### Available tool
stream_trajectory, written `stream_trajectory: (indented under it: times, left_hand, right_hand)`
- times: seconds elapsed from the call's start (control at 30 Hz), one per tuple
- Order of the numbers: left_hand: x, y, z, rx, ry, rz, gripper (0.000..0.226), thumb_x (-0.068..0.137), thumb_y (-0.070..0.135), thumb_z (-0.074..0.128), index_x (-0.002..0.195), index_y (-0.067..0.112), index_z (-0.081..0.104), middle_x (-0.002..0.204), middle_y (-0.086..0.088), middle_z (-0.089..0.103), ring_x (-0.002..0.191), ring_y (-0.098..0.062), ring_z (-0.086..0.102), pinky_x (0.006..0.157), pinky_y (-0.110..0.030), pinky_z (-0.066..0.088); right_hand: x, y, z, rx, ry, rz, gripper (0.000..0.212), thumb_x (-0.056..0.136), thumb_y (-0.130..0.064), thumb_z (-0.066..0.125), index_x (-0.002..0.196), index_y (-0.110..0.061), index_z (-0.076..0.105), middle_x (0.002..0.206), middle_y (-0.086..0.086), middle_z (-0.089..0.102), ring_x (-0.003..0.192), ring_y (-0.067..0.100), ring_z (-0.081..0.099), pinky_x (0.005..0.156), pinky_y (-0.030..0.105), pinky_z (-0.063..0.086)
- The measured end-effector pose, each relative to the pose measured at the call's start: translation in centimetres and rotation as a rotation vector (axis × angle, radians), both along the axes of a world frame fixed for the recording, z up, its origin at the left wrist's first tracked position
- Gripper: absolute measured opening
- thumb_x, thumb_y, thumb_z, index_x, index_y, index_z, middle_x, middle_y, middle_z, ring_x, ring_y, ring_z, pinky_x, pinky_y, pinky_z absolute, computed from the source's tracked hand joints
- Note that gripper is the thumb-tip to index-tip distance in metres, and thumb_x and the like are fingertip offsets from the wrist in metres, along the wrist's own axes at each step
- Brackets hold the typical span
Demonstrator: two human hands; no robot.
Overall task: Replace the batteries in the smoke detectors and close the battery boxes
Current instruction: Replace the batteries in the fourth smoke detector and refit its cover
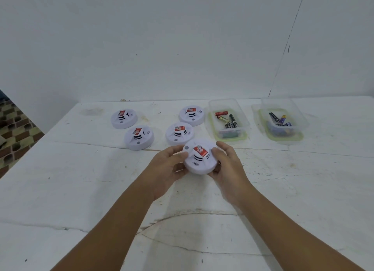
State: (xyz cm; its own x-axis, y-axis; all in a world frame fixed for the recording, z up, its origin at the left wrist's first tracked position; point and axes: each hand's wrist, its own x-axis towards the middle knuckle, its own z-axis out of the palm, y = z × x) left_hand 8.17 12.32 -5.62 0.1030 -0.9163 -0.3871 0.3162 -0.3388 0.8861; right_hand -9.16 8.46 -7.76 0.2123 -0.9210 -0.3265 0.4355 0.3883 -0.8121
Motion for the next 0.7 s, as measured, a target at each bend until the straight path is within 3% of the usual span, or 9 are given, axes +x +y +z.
stream_trajectory:
  times: [0.13, 0.27, 0.37, 0.47, 0.57, 0.63, 0.7]
  left_hand:
    - [-1.0, 0.5, -0.5, -0.032, 0.145, 0.067, 0.03, 0.099, -0.002, 0.06, 0.128, 0.001, 0.066, 0.123, -0.018, 0.074, 0.117, -0.035, 0.07, 0.1, -0.043, 0.058]
    - [-2.1, 0.9, -1.3, -0.024, 0.198, 0.143, 0.032, 0.095, -0.009, 0.06, 0.127, -0.005, 0.059, 0.121, -0.023, 0.073, 0.109, -0.035, 0.073, 0.092, -0.042, 0.062]
    - [-1.6, 0.9, -1.2, 0.022, 0.124, 0.1, 0.035, 0.094, -0.002, 0.065, 0.128, 0.001, 0.055, 0.122, -0.02, 0.073, 0.113, -0.037, 0.071, 0.096, -0.047, 0.06]
    - [0.4, 0.2, -0.1, 0.052, 0.071, -0.015, 0.037, 0.095, 0.015, 0.065, 0.131, 0.008, 0.064, 0.12, -0.014, 0.075, 0.112, -0.033, 0.071, 0.095, -0.043, 0.06]
    - [1.6, -0.5, 0.8, 0.027, -0.101, -0.182, 0.033, 0.099, 0.016, 0.066, 0.132, 0.017, 0.065, 0.124, -0.013, 0.073, 0.115, -0.033, 0.071, 0.097, -0.045, 0.059]
    - [1.7, -0.9, 0.7, 0.001, -0.184, -0.214, 0.03, 0.101, 0.013, 0.065, 0.131, 0.018, 0.065, 0.124, -0.013, 0.073, 0.113, -0.031, 0.072, 0.097, -0.047, 0.059]
    - [1.5, -1.1, 0.3, -0.026, -0.154, -0.153, 0.028, 0.102, 0.01, 0.063, 0.129, 0.015, 0.065, 0.122, -0.014, 0.074, 0.11, -0.031, 0.073, 0.093, -0.045, 0.061]
  right_hand:
    - [0.4, -0.4, 0.3, 0.028, 0.025, -0.031, 0.034, 0.103, -0.02, 0.063, 0.134, -0.02, 0.049, 0.119, 0.015, 0.073, 0.099, 0.027, 0.073, 0.078, 0.036, 0.061]
    - [0.9, -0.4, 0.2, 0.048, 0.047, -0.022, 0.028, 0.102, -0.019, 0.065, 0.126, -0.01, 0.058, 0.112, 0.015, 0.076, 0.101, 0.028, 0.076, 0.087, 0.041, 0.063]
    - [0.7, -0.7, 0.6, -0.015, 0.068, -0.009, 0.016, 0.103, -0.018, 0.063, 0.117, -0.014, 0.067, 0.105, 0.009, 0.079, 0.089, 0.02, 0.075, 0.079, 0.036, 0.059]
    - [0.4, -1.1, 1.0, -0.089, 0.143, 0.041, 0.018, 0.104, -0.019, 0.062, 0.116, -0.021, 0.074, 0.109, 0.005, 0.078, 0.091, 0.019, 0.073, 0.069, 0.031, 0.056]
    - [0.5, -1.3, 1.2, -0.128, 0.233, 0.09, 0.019, 0.105, -0.022, 0.061, 0.116, -0.023, 0.076, 0.111, 0.004, 0.077, 0.087, 0.017, 0.071, 0.055, 0.024, 0.052]
    - [0.9, -1.3, 1.3, -0.13, 0.241, 0.076, 0.017, 0.105, -0.027, 0.061, 0.116, -0.022, 0.074, 0.11, 0.005, 0.077, 0.085, 0.017, 0.072, 0.056, 0.027, 0.053]
    - [1.1, -1.3, 1.2, -0.121, 0.209, 0.049, 0.018, 0.104, -0.031, 0.061, 0.116, -0.021, 0.069, 0.108, 0.005, 0.077, 0.085, 0.018, 0.072, 0.061, 0.03, 0.055]
